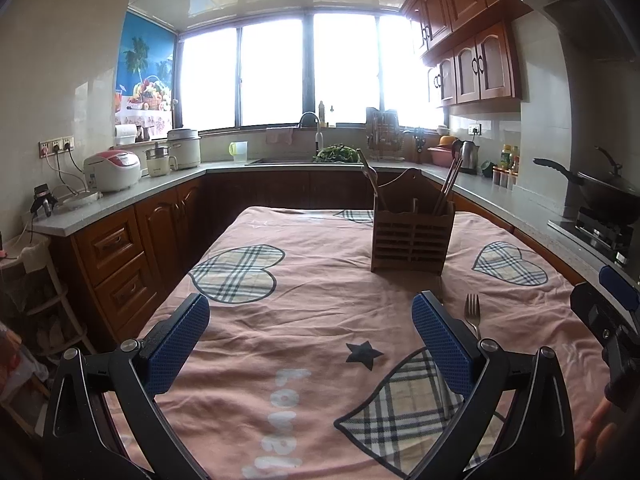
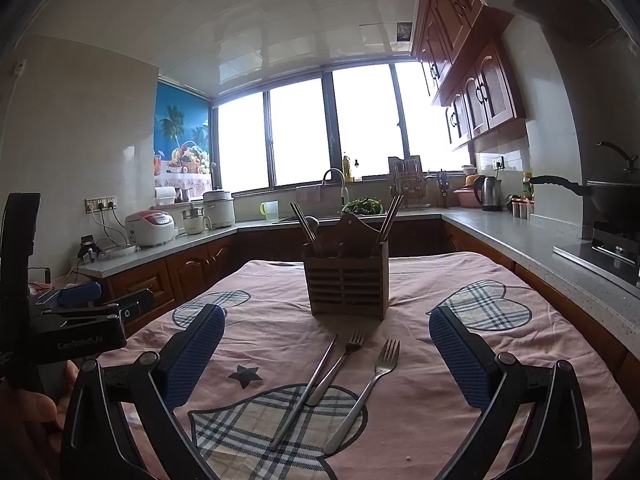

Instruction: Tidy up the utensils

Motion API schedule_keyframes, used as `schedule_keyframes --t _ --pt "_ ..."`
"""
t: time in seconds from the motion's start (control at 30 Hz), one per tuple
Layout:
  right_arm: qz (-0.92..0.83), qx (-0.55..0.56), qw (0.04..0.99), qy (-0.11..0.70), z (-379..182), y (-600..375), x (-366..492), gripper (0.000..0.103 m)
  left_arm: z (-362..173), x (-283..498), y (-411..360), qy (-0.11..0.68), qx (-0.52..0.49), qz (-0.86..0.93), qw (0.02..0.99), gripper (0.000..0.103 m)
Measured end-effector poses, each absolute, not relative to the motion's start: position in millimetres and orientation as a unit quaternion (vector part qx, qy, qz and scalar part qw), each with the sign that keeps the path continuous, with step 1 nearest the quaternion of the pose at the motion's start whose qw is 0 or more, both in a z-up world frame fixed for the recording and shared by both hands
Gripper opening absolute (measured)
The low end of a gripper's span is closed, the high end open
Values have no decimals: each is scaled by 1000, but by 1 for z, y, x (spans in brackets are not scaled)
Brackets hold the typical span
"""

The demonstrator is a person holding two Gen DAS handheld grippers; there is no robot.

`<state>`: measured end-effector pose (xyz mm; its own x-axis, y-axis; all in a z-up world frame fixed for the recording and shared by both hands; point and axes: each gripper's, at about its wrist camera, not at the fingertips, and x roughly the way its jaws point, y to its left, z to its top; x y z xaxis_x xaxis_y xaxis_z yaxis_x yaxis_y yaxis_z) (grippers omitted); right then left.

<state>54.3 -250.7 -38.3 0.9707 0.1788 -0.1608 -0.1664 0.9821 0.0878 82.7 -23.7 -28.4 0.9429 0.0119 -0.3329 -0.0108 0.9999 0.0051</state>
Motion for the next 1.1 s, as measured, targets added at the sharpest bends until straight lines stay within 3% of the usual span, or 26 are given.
schedule_keyframes --t 1.1 --pt "84 38 991 97 -33 -251 49 103 -18 66 -21 170 -2 3 985 103"
